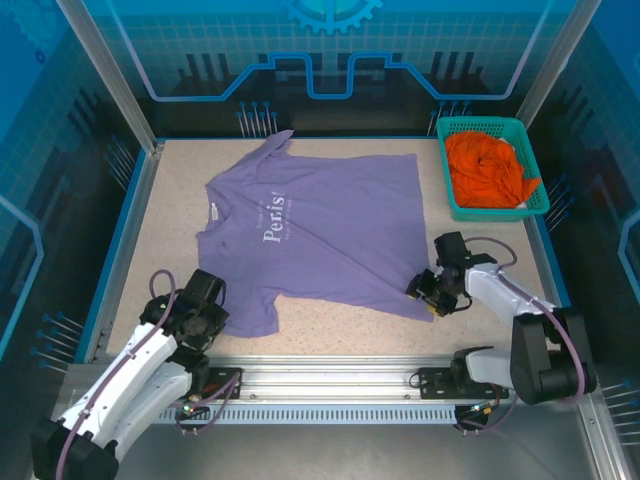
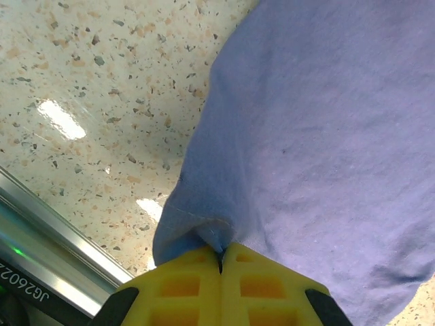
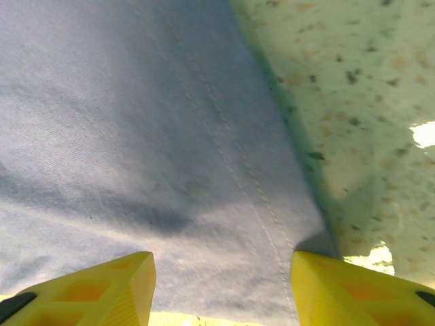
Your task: Fold and stack the t-shirts
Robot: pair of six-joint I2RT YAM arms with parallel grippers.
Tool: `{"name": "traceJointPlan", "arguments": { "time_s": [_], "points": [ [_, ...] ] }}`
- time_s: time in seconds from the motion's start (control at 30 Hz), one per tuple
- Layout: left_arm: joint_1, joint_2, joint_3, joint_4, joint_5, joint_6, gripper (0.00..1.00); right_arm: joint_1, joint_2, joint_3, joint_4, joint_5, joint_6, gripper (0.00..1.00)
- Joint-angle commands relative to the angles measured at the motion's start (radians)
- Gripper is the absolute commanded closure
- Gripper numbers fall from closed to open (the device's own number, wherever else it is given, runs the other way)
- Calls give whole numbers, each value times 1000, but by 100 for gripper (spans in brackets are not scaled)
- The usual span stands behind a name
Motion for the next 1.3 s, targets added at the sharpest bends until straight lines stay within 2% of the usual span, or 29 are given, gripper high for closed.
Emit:
{"name": "traceJointPlan", "arguments": {
  "time_s": [0.0, 0.2, 0.4, 0.73, 1.07, 1.27],
  "points": [
    [-8, 1, 106, -233, 33, -9, 100, -28, -49, 11, -60, -7, -13, 43],
    [-9, -11, 117, -235, 63, 9, 100, -57, -151, 37, -158, 53, -27, 43],
    [-9, -8, 162, -235, 71, 35, 100, -62, -188, -53, -186, 32, 6, 54],
    [-8, 53, 201, -211, 68, 54, 100, -62, -115, -76, -146, 43, 5, 59],
    [-8, 58, 213, -204, 63, 54, 100, -48, -19, -65, -114, 58, 8, 71],
    [-9, 43, 207, -210, 58, 55, 100, -46, 12, -53, -102, 76, -6, 87]
  ]
}}
